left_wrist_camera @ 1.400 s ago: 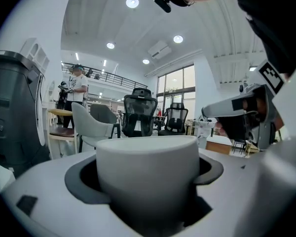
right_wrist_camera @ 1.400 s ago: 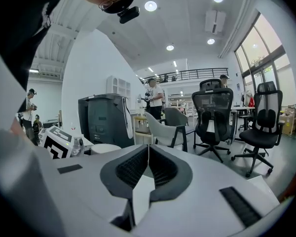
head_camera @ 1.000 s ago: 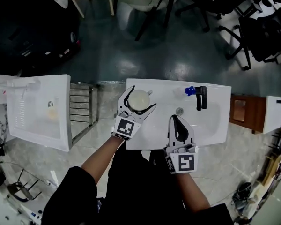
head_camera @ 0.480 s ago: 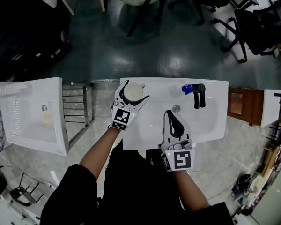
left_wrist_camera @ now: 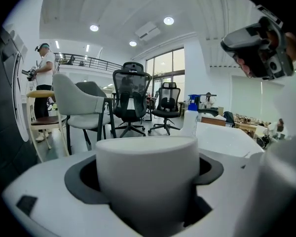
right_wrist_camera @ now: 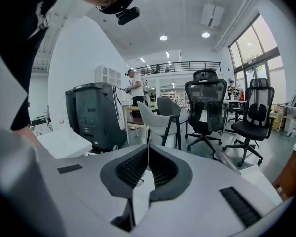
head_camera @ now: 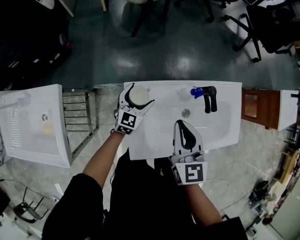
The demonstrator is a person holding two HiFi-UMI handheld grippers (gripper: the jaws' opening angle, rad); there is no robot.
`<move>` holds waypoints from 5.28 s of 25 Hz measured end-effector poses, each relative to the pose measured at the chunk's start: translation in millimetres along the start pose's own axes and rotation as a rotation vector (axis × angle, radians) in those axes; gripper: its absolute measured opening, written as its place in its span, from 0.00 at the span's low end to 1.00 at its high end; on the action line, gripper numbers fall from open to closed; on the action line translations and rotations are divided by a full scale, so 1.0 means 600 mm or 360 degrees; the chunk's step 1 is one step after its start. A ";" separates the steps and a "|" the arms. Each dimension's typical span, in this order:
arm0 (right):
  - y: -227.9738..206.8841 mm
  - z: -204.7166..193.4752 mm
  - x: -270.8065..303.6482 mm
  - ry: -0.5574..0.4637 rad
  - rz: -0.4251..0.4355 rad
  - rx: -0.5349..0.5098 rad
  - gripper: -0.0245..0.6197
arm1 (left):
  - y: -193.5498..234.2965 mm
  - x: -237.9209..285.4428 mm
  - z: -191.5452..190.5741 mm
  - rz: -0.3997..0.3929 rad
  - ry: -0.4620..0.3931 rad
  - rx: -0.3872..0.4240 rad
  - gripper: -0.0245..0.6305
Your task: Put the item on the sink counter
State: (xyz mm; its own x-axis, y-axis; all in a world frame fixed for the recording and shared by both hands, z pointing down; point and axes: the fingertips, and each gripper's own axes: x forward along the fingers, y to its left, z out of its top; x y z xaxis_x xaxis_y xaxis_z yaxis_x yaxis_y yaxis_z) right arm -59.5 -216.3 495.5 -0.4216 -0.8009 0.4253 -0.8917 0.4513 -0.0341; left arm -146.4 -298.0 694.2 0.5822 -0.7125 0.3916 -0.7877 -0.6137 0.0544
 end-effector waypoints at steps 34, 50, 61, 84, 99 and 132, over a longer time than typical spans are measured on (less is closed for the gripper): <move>-0.007 -0.009 -0.044 -0.0080 -0.0070 -0.0024 0.09 | 0.004 0.035 0.004 -0.0058 0.0013 0.0092 0.74; -0.021 -0.024 -0.048 -0.0031 -0.0047 0.0044 0.09 | -0.008 0.013 -0.048 -0.0027 0.0199 0.0137 0.74; -0.023 -0.033 -0.061 0.0031 -0.0021 0.0078 0.09 | -0.009 -0.005 -0.042 0.0053 0.0192 0.0011 0.74; -0.016 -0.048 -0.184 -0.0043 0.0142 0.0029 0.09 | -0.099 -0.203 -0.012 0.0350 0.0132 -0.0222 0.74; -0.059 -0.054 -0.309 -0.0178 0.0317 -0.0033 0.09 | -0.296 -0.334 0.112 0.0460 -0.0154 -0.0451 0.74; -0.211 -0.041 -0.449 -0.0392 0.0295 -0.0040 0.09 | -0.603 -0.305 0.333 0.0353 -0.0462 -0.0363 0.06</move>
State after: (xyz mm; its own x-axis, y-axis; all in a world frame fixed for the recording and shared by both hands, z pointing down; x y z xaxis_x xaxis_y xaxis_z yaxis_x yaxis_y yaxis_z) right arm 171.0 -48.1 407.5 -0.6065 -0.7741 0.1818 -0.7930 0.6056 -0.0669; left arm 72.3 -13.6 419.1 0.4004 -0.9050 0.1437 -0.9057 -0.3669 0.2124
